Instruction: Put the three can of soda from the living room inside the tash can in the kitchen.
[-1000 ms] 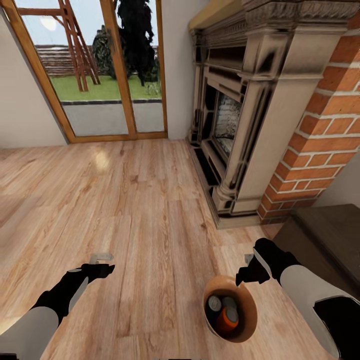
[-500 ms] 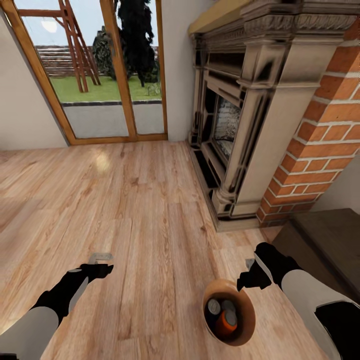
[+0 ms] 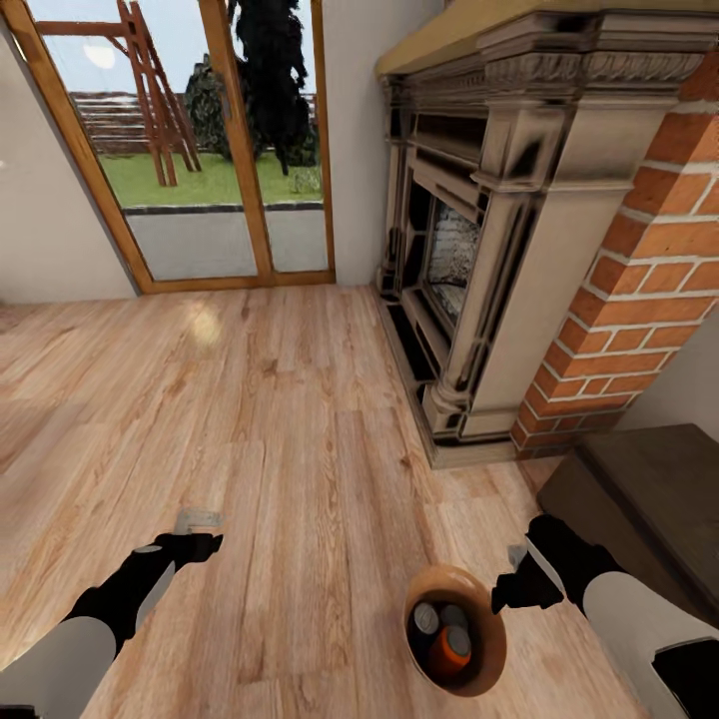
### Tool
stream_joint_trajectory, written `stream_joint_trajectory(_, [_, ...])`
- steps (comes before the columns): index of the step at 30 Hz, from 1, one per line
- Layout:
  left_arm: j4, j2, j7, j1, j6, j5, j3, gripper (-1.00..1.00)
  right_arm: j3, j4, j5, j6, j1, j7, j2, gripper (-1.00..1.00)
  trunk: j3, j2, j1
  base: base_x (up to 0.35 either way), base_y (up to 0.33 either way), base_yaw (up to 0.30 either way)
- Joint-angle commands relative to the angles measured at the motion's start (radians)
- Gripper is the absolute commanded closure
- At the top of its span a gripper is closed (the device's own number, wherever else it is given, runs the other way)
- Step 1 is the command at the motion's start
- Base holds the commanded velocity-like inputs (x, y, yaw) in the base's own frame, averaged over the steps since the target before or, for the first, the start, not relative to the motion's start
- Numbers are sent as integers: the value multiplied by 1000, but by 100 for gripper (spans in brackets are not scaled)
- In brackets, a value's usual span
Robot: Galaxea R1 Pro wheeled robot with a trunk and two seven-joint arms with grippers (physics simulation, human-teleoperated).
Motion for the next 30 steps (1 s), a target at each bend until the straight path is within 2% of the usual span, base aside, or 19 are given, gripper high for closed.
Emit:
stream_joint_trajectory(1, [14,0,0,0,-11,0,0,-100,0,-1,0,-8,6,0,-2,-100,3,7,-4,0,0,0])
stream_joint_trajectory(4, [59,0,1,0,-46,0,0,-100,0,-2,0,-22,22,0,-6,-100,13,28,-15,0,0,0])
stream_joint_trajectory(5, [125,0,1,0,-96,0,-1,-100,0,-3,-1,-33,42,0,-8,-100,16,35,-19,0,0,0])
stream_joint_trajectory(8, [195,0,2,1,-164,0,-1,-100,0,-4,-1,-73,72,0,-9,-100,25,56,-31,0,0,0])
stream_joint_trajectory(16, [285,1,2,35,-276,1,0,-100,1,-4,-1,-161,148,-2,-8,-100,50,112,-61,0,0,0])
stream_joint_trajectory(20, [300,6,11,120,-343,3,3,-100,0,-3,0,-270,211,-21,-9,-100,63,140,-77,0,0,0])
stream_joint_trajectory(22, [302,10,15,154,-375,5,4,-100,0,-1,-2,-333,234,-74,-9,-100,69,154,-84,0,0,0])
stream_joint_trajectory(26, [304,12,18,207,-423,8,6,-100,0,0,-6,-388,269,-142,-7,-100,82,182,-100,0,0,0])
stream_joint_trajectory(30, [305,14,20,306,-519,9,8,-100,-8,5,-9,-477,333,-176,-8,-100,94,210,-115,0,0,0])
